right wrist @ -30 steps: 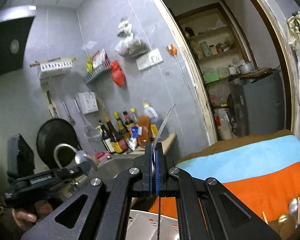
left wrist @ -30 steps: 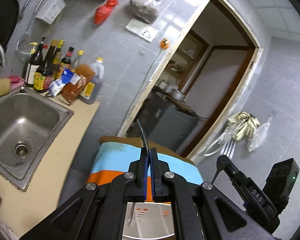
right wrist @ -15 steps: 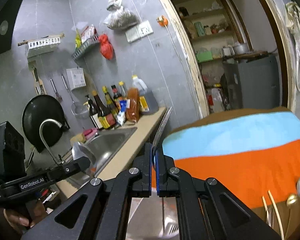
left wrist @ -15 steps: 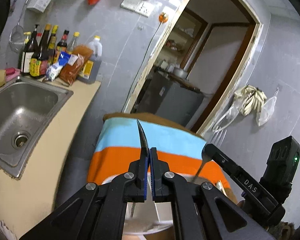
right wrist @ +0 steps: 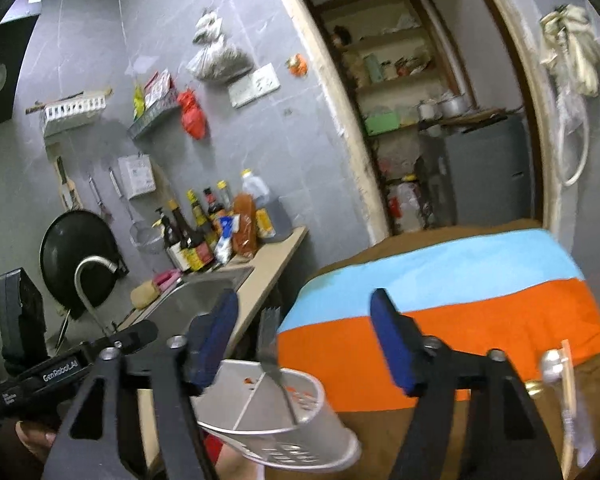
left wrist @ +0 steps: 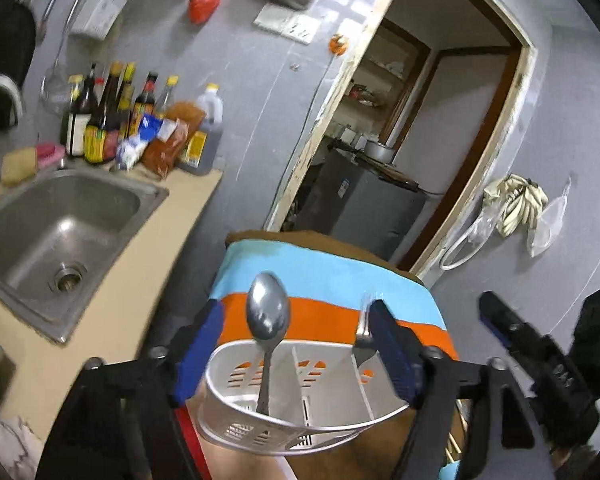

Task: Organize utensils
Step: 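Withdraw both tools from the caddy back over the utensils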

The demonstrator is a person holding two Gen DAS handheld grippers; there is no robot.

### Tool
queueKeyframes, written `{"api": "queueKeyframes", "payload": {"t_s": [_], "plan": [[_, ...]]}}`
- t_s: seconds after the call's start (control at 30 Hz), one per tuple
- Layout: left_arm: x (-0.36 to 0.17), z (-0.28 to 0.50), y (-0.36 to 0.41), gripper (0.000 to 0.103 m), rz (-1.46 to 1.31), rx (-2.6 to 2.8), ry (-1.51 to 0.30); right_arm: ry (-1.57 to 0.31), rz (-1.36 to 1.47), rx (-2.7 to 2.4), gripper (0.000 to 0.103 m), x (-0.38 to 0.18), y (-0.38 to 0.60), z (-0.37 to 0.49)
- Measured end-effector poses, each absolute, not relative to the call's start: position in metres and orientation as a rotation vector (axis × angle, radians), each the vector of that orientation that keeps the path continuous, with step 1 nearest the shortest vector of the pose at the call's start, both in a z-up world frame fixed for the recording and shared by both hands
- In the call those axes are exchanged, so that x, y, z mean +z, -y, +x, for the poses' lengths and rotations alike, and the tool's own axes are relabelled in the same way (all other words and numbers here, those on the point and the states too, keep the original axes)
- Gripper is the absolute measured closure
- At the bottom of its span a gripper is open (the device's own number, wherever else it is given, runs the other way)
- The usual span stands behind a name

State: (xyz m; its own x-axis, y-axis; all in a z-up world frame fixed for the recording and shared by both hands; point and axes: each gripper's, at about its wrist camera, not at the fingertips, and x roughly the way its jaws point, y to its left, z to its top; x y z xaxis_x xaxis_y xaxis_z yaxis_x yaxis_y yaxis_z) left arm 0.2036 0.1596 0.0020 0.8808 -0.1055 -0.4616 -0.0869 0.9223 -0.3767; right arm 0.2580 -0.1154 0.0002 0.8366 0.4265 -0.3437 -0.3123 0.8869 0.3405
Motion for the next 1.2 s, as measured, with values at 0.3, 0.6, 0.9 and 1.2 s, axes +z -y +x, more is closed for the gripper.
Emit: {"api": "queueKeyframes", "payload": {"t_s": [0.3, 0.6, 0.9, 1.2], "plan": [[0.046, 0.188, -0.092, 0.001, -0.19, 0.029, -0.321, -0.32, 0.149, 0.235, 0.004, 0.033, 0.175, 0.229], [0.05, 0.19, -0.02, 0.001, -0.121, 0.014, -0.289, -0.256, 0.001, 0.149, 0.002, 0.055, 0.221, 0.203], [0.028, 0.199, 0.044, 0.001, -0.071, -0.006, -0.331, -0.313, -0.004, 0.127, 0.002, 0.037, 0.281, 0.212], [-0.017, 0.22, 0.085, 0.001, -0.087, 0.0, -0.461, -0.427, 0.022, 0.142, 0.002, -0.013, 0.332, 0.247]]}}
